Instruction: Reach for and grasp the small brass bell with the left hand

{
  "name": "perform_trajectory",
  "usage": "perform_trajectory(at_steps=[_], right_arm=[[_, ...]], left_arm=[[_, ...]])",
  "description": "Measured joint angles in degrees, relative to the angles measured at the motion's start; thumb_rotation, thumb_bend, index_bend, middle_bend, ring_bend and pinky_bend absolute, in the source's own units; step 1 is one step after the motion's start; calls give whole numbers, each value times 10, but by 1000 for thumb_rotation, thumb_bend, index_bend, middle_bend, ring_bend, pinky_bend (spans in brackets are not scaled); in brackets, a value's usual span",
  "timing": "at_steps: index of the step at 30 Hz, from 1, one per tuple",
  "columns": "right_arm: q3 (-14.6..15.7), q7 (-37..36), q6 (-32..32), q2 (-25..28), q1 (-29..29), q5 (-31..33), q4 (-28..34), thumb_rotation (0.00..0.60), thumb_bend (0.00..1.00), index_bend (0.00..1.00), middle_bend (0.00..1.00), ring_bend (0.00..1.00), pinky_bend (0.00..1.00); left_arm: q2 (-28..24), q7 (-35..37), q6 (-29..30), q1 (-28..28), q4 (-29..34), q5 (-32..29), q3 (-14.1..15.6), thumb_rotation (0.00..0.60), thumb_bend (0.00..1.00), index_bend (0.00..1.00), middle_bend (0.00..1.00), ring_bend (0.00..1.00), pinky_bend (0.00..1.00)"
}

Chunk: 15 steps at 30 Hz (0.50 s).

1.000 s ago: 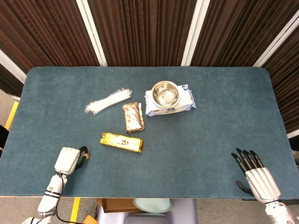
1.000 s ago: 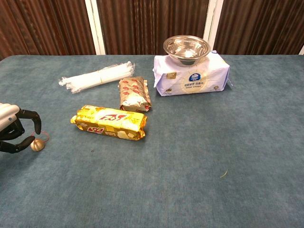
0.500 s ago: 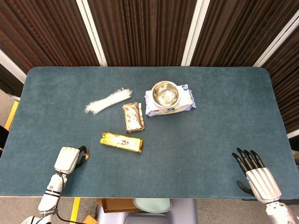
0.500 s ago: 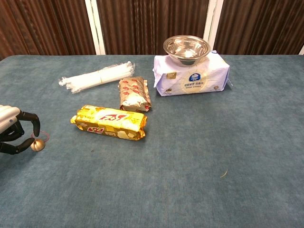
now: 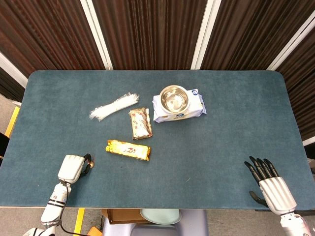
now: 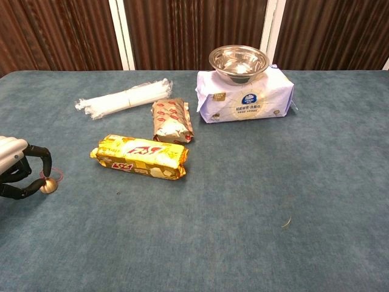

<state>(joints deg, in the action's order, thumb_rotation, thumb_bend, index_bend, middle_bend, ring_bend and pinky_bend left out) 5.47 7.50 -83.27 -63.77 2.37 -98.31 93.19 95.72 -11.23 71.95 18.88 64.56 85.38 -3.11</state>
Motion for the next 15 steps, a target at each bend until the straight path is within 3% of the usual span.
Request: perform_trajectory(at_steps=[15], right_arm=[[0, -2, -2, 0, 0, 1, -1, 600, 358, 0, 0, 0, 0]], left_arm=[[-6, -12, -6, 3, 12, -8, 7, 600, 426, 546, 1000, 1000, 1000]])
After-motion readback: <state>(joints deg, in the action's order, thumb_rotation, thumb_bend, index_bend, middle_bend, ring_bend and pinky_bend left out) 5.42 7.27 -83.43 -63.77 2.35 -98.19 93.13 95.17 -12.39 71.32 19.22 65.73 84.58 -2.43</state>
